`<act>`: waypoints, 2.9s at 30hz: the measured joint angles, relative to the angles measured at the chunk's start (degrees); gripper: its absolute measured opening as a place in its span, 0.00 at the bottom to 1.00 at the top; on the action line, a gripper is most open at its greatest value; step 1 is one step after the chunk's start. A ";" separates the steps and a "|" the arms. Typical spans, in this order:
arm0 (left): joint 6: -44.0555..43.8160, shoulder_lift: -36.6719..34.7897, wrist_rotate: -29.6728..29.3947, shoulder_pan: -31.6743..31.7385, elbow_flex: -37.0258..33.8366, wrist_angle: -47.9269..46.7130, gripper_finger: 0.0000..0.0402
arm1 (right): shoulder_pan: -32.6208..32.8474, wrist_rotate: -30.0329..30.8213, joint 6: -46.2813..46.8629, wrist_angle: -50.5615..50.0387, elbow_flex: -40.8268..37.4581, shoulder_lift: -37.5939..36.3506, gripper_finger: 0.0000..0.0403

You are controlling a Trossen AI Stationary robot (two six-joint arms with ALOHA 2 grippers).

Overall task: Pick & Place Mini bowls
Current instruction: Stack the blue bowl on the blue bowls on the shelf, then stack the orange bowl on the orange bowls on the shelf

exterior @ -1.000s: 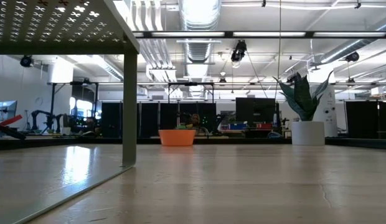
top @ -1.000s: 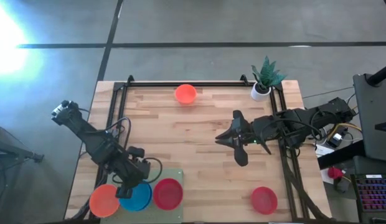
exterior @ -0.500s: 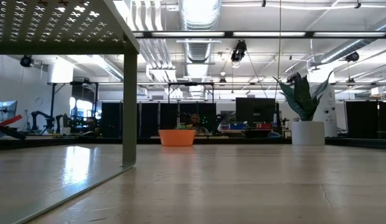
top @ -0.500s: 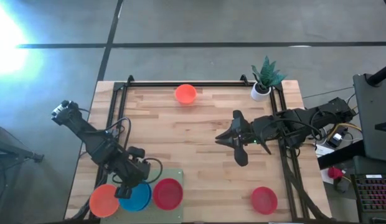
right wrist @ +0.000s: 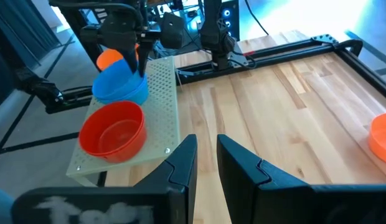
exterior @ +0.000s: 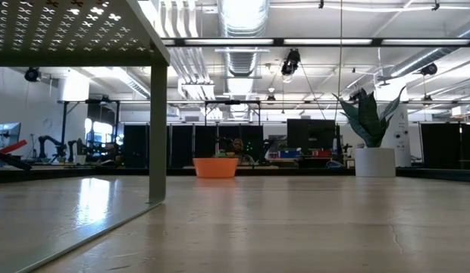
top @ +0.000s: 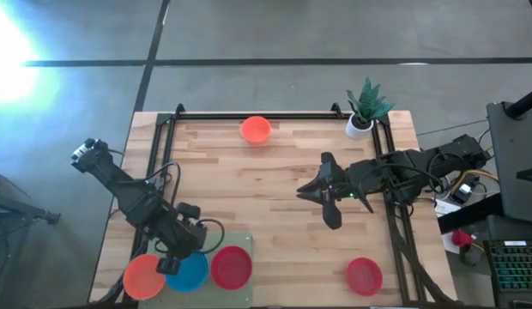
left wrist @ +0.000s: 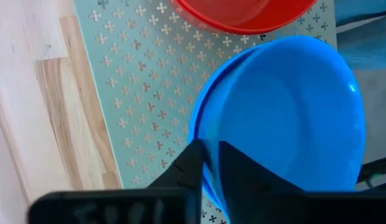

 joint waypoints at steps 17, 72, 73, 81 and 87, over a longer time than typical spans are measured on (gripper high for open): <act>6.22 -2.07 -0.20 0.15 1.86 -2.81 0.23 | 0.00 0.97 3.68 -0.02 0.00 0.07 0.14; -25.31 17.64 -26.58 58.16 -5.08 28.08 0.23 | -38.25 -12.62 6.86 -0.17 -9.90 0.15 0.14; -26.52 17.66 -26.60 58.16 -6.55 31.33 0.23 | -38.25 -12.63 6.88 -0.13 -9.90 0.15 0.14; -37.95 17.31 -27.16 58.23 -19.24 51.26 0.23 | -38.27 -12.61 7.15 -0.02 -9.90 0.15 0.14; -44.59 17.27 -27.65 58.83 -26.00 58.87 0.23 | -38.25 -12.38 9.86 0.02 -9.90 0.15 0.14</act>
